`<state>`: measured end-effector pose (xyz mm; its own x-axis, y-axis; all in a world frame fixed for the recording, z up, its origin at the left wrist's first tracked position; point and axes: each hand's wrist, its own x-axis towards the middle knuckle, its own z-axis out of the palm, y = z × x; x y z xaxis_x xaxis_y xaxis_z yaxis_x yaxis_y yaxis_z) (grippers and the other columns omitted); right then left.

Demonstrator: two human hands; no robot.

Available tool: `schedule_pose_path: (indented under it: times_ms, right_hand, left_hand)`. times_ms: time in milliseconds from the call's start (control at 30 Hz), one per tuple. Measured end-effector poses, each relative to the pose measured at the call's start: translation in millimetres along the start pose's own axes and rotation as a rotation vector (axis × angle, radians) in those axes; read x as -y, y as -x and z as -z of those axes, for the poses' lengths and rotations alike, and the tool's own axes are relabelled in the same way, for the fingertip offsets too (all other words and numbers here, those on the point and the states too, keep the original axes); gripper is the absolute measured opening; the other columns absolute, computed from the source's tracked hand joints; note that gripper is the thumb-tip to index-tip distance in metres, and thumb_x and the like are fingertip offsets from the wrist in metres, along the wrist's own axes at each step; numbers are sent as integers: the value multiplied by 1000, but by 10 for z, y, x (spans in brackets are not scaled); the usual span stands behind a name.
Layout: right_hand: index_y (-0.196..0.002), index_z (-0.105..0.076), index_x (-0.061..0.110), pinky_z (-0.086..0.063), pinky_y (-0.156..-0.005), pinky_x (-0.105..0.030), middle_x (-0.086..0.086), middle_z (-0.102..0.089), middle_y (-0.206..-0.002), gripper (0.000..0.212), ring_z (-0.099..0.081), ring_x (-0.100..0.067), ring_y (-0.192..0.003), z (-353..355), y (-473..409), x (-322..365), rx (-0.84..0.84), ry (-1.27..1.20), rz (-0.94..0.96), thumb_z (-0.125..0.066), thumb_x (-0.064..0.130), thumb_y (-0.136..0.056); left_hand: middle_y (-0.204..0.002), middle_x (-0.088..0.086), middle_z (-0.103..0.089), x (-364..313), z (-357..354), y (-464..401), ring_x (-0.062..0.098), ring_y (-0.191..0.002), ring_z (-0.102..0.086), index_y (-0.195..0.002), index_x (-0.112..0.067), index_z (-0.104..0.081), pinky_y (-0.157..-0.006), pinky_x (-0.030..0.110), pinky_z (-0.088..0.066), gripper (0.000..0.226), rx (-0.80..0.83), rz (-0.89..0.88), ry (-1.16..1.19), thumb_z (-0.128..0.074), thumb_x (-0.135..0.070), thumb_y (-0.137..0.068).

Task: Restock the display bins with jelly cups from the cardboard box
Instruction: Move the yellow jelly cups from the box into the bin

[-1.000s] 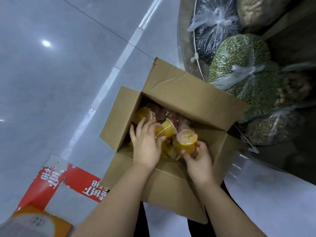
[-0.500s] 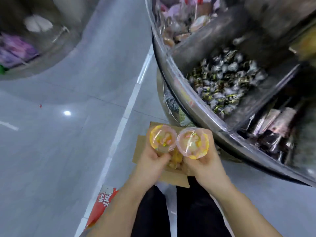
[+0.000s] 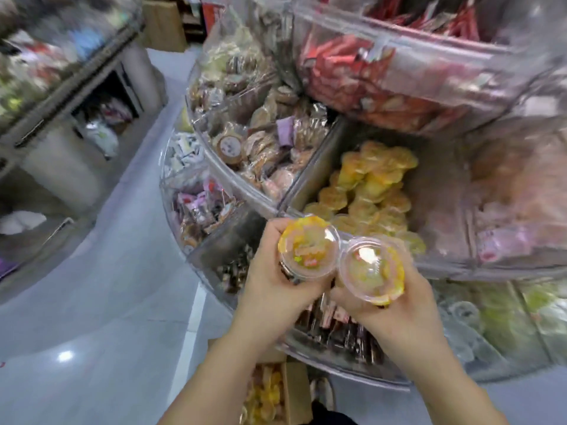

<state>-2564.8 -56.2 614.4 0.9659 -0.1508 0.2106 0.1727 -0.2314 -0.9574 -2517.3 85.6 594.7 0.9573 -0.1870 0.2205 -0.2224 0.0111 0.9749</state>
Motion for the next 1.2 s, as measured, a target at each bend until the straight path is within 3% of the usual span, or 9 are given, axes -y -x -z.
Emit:
schedule_pose_path:
  times_ms: [133,233,367,500,600,700,833,1000,1200]
  right_hand:
    - [-98,-62,45,-45,-74,-6,14,-67,-100,43,-63,0,-92,419,-437,34,-86,11,-33,-81,34,-60]
    - [-98,-61,34,-49,-69,-11,12,-70,-95,41,-65,-1,-85,599,-717,-100,-183,-68,-135,-78,12,-68]
    - [-102,-60,21,-51,-58,-17,-2,-71,-96,37,-68,-13,-85,692,-1054,-334,-273,-227,-417,-70,-1,-74]
    - [-105,-63,8,-54,-70,-37,-13,-68,-99,26,-66,-33,-91,652,-1244,-575,-435,-425,-645,-60,-5,-82]
    - [-103,-62,15,-53,-88,-49,-10,-68,-101,24,-64,-31,-97,489,-1345,-687,-631,-369,-673,-62,2,-82]
    - [-108,-58,23,-52,-91,-46,-1,-67,-100,28,-63,-24,-95,364,-1419,-720,-793,-313,-687,-63,13,-83]
    - [-104,-61,20,-50,-94,-46,-2,-67,-100,18,-62,-24,-96,402,-1486,-782,-750,-233,-743,-58,14,-87]
    - [-97,-63,19,-52,-90,-46,-4,-67,-97,14,-62,-25,-92,438,-1461,-906,-677,-28,-786,-55,21,-86]
    - [-100,-62,19,-48,-96,-46,-5,-66,-101,15,-61,-25,-98,439,-1529,-923,-753,-55,-788,-53,23,-89]
  left_hand:
    - [-103,-21,-66,-109,-343,-471,-3,-98,-61,-105,-44,-58,-82,7,-43,48,65,-83,-43,-73,-17,-68]
    - [-94,-30,-62,-89,-560,-777,-16,-87,-57,-106,-35,-50,-73,-1,-40,50,82,-43,-53,-66,-11,-66]
    - [-92,-13,-59,37,-716,-1133,-12,-76,-58,-98,-36,-40,-66,8,-45,55,117,101,-107,-75,-30,-56]
    - [-92,-5,-68,213,-753,-1369,6,-86,-63,-92,-30,-51,-78,27,-49,48,215,151,-185,-81,-32,-55]
    - [-95,-9,-69,308,-758,-1437,3,-89,-64,-94,-32,-58,-80,25,-48,41,297,145,-207,-80,-27,-60]
    - [-106,-9,-66,320,-794,-1507,3,-99,-61,-107,-28,-57,-87,22,-47,47,403,116,-260,-77,-30,-64]
    - [-108,-9,-65,345,-831,-1628,3,-99,-60,-111,-21,-56,-85,18,-46,45,547,108,-341,-78,-15,-72]
    - [-106,-11,-64,439,-832,-1679,-5,-95,-59,-112,-22,-55,-80,10,-46,51,532,195,-302,-79,-7,-70]
    - [-106,-8,-66,459,-816,-1701,0,-96,-61,-111,-24,-56,-77,10,-47,51,539,245,-261,-79,-5,-69]
